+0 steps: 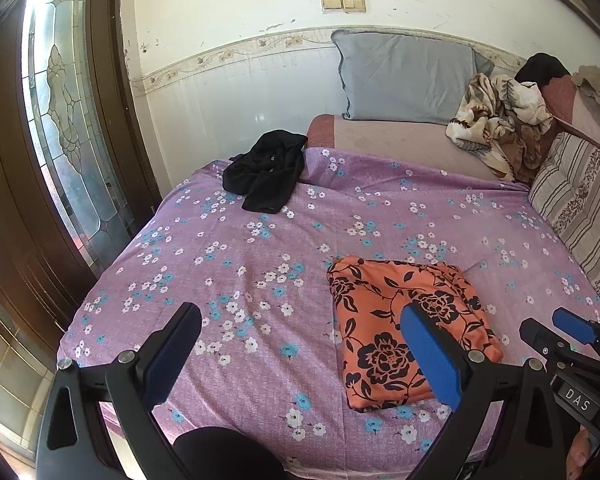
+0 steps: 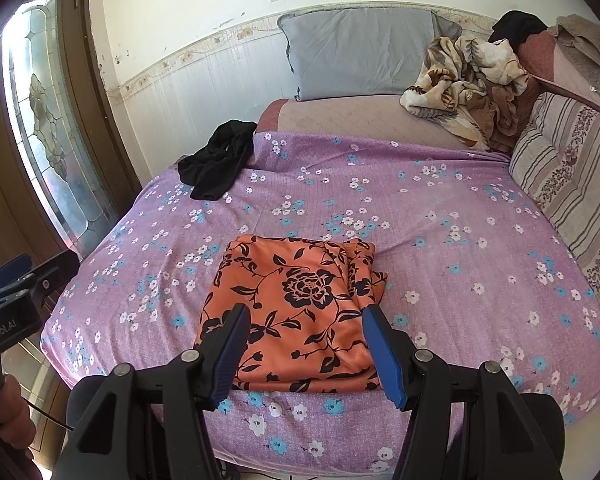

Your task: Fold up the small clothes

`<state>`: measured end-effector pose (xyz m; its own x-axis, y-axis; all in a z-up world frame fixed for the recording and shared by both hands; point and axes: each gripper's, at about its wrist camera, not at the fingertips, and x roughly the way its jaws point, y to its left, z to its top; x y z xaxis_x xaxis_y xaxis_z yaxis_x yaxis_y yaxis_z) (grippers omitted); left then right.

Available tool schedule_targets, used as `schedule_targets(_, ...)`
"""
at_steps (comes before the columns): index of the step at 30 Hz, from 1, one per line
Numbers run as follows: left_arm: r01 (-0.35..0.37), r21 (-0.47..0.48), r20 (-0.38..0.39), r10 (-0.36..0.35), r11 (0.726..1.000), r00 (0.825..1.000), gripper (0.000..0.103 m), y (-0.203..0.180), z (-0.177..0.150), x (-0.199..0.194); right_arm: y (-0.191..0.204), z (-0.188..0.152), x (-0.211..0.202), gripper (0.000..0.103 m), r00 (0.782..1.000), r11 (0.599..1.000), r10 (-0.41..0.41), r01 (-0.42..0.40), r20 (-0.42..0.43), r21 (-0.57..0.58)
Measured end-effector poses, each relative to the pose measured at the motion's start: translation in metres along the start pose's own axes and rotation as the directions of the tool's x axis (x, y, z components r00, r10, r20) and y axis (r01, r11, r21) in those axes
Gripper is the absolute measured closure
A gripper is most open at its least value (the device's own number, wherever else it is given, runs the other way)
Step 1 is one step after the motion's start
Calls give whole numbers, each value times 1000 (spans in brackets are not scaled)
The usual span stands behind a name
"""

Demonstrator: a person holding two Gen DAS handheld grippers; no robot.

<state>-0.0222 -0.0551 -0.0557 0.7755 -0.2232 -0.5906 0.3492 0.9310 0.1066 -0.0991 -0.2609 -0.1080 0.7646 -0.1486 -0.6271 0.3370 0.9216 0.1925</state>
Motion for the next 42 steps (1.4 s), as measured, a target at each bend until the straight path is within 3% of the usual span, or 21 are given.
schedule_targets(42, 50, -11, -11, -50, 999, 999, 3, 9, -13, 8, 9, -8, 6, 41, 999, 999, -28, 28, -24, -15)
